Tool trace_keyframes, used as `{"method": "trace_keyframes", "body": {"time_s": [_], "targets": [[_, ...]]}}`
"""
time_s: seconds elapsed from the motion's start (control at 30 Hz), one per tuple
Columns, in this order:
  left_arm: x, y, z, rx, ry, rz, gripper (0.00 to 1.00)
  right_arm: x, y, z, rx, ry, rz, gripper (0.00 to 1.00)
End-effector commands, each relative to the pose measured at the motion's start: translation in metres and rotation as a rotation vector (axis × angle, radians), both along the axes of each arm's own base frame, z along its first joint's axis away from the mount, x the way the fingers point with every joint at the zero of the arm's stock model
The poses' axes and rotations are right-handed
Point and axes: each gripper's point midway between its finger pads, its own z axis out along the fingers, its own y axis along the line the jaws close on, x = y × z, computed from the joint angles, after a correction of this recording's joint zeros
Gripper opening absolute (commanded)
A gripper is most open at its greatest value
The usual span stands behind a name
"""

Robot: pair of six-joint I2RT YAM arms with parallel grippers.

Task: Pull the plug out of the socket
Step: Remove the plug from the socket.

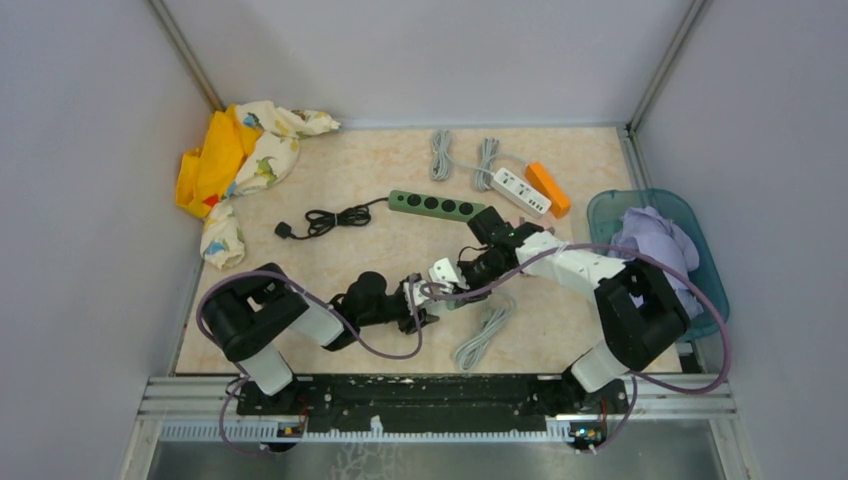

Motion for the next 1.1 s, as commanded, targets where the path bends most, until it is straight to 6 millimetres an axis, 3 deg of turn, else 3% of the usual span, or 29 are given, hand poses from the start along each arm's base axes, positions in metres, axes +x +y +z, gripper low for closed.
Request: {"method": "trace_keyframes", "body": {"time_s": [0.0,0.2,0.5,0.7,0.9,1.07], "targets": [[-0.011,-0.006,0.008,-0.035,-0.017,-0.073,0.00,0.005,0.010,0.006,-0.003,-0.004,-0.007,0.21],[-0.011,-0.009,0.002,-0.016,-0.004,-0.087,0.00,0.006,0.022,0.019,0.041,0.068,-0.051,0.00],[-0.014,-0.007,0.000,-0.014,0.003,-0.094,0.00,0.027,0.008,0.022,0.042,0.127,-0.138,0.00],[-0.011,-0.005,0.000,-0.018,0.016,-0.087,0.00,0.014,0.002,0.023,0.051,0.085,-0.058,0.00],[-0.010,-0.006,-0.002,-0.017,0.030,-0.089,0.00,-0.004,0.020,0.025,0.060,0.076,0.001,0.00],[-0.009,-0.007,-0.003,-0.012,0.036,-0.088,0.00,0.008,0.034,0.033,0.085,0.076,-0.083,0.00]]}}
